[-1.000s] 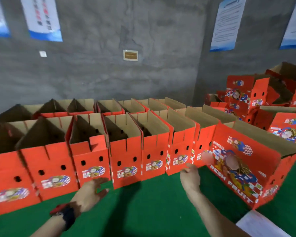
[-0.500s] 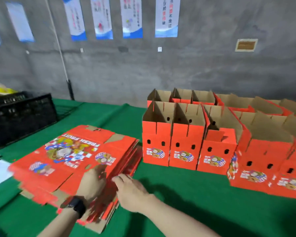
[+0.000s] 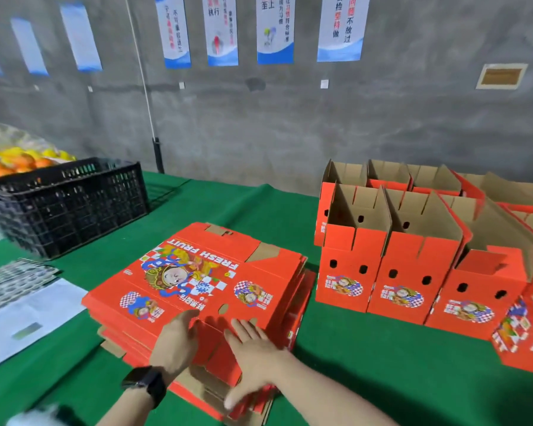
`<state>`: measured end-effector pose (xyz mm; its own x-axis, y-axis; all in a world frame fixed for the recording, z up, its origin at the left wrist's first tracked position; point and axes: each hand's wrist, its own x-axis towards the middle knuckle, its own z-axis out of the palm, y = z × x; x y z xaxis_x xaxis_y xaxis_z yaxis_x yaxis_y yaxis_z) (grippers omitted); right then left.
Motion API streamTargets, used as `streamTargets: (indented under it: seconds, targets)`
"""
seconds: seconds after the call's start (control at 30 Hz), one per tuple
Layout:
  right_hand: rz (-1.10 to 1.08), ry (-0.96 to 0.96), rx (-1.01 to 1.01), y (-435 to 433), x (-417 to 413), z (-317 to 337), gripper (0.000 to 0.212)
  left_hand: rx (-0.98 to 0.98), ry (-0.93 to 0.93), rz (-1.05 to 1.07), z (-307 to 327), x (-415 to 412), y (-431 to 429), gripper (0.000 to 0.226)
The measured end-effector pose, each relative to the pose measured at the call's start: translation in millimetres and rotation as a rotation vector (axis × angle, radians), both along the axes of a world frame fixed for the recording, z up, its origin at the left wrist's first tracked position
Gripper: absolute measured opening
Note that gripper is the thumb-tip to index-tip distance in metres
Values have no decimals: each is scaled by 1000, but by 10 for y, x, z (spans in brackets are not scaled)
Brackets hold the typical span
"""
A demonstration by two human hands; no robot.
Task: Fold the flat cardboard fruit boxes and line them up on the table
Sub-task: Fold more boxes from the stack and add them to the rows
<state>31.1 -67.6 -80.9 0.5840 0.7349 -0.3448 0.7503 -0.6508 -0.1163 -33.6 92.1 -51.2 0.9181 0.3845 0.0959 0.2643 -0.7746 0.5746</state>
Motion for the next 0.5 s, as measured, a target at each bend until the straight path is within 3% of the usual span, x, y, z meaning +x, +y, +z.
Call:
streamTargets:
  seconds: [0.07, 0.17, 0.3, 0.37, 0.5]
  targets:
    - [70, -62, 6, -132, -33, -76, 120, 12, 1, 3, -11, 9, 93, 36]
    - [111, -111, 84, -284, -78, -71, 89, 30, 19, 9, -44, 8, 151, 34]
    - [111, -84, 160, -337, -158, -17, 77, 2, -43, 58, 26, 3, 130, 31]
    - [94, -121, 244, -327, -183, 10, 69, -31, -164, 112, 179, -16, 101, 30]
    - [-69, -200, 579, -283, -163, 257, 55, -7, -574, 124, 633, -13, 53, 26]
